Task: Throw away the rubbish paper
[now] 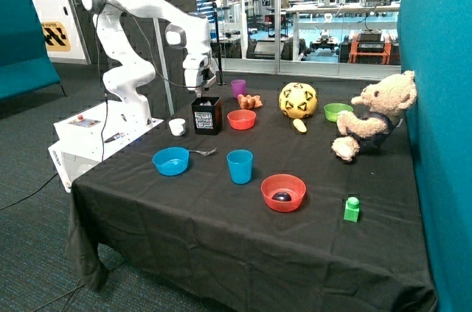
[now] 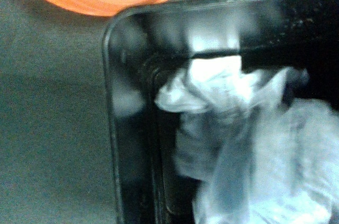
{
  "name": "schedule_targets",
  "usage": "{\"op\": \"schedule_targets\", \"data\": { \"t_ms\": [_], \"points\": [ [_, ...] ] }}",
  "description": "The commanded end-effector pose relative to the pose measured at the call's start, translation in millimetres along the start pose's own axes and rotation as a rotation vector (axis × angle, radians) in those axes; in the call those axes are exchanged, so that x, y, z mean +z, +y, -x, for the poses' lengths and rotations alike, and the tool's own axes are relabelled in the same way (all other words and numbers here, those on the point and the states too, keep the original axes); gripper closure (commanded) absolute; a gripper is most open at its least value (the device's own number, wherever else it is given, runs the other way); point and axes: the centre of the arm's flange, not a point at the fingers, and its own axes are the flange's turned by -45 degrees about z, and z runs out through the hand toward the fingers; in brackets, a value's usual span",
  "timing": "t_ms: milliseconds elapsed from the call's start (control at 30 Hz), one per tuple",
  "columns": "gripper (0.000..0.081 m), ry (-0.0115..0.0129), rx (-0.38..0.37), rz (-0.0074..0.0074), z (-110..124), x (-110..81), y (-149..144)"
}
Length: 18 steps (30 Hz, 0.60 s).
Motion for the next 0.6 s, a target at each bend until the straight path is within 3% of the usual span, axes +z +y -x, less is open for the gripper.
{"op": "schedule_targets", "data": {
  "t_ms": [0,233,567],
  "points": [
    [0.0000,-0.0003,-0.006,-0.0025,-1.0,-0.9,-1.6],
    [0.0003,-0.0003,-0.013,-0.0025,-1.8,-4.1,-3.8],
    [0.0133,-0.0002,-0.062,-0.0025,-3.7,-22.5,-5.4]
  ]
}}
